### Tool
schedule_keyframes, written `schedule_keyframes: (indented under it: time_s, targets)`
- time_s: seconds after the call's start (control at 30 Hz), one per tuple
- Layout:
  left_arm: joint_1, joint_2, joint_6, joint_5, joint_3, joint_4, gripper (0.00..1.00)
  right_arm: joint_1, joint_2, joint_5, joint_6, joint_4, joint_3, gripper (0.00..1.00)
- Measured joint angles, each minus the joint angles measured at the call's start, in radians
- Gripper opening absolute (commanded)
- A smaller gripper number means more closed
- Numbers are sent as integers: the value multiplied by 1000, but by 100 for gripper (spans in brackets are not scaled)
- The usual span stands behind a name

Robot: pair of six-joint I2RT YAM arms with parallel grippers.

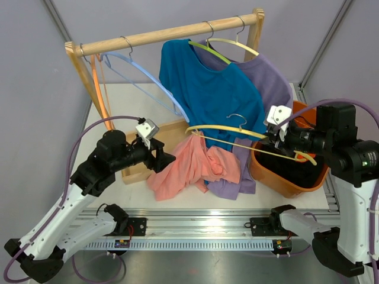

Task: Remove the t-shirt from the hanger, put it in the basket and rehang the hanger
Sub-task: Remove the tshirt from the hanger, then hang the hanger back to the clothesline with the right arm

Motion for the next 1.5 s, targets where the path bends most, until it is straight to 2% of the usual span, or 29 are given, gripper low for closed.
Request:
schedule_keyframes:
  time_s: [0.27, 0.53, 0.77, 0.97, 1.17, 1.5]
  targets:
    - [-8, -44, 10, 43, 61, -19, 79, 0, 135, -29, 187, 37, -3, 0]
    - [-19, -15, -6, 90, 262, -30, 80, 13, 269, -14, 321, 120, 50, 0]
    - [-28, 72, -9, 136, 447, -11, 81, 173, 354, 77, 438, 200, 245, 0]
    - [-30, 86, -6, 138, 463, -27, 82, 262, 486, 230, 525, 266, 425, 0]
    - [-31, 43, -6, 125, 453, -34, 82, 309, 653, 375, 540, 290, 611, 0]
    - [-31, -37, -1, 86, 408, -36, 84, 412, 696, 510, 516, 411, 659, 0]
